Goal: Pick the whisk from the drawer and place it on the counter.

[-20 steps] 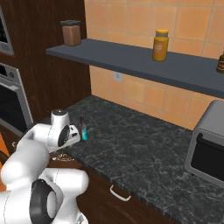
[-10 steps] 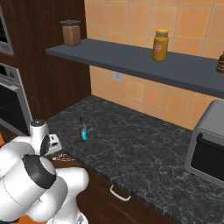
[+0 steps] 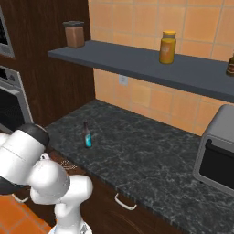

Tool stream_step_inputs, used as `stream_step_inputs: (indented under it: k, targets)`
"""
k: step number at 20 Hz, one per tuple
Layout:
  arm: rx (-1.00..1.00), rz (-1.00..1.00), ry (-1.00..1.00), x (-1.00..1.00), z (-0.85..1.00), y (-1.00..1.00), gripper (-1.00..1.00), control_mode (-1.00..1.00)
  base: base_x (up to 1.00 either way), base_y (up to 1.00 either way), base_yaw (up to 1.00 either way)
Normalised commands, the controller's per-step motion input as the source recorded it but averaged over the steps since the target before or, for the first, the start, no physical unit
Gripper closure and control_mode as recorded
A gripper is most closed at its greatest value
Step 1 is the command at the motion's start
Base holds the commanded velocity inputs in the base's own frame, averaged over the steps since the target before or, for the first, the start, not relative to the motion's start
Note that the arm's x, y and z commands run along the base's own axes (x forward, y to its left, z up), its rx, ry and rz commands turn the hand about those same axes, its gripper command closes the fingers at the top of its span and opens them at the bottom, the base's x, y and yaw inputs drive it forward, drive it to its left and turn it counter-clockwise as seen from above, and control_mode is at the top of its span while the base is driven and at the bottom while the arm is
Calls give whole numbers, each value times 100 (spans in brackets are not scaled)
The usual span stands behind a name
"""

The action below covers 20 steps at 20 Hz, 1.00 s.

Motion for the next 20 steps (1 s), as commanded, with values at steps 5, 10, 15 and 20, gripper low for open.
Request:
stream_step_inputs:
  k: [5,10,15,20]
  targets:
    - [0,0,12,-90,-62,66,-100,-100,0,0,0]
    - [0,0,-1,-100,-36,79,-100,-100,0,0,0]
    - [-4,0,-29,-100,11,69,-100,-100,0,0,0]
    - [-3,-5,-51,-75,84,14,-100,-100,0,0,0]
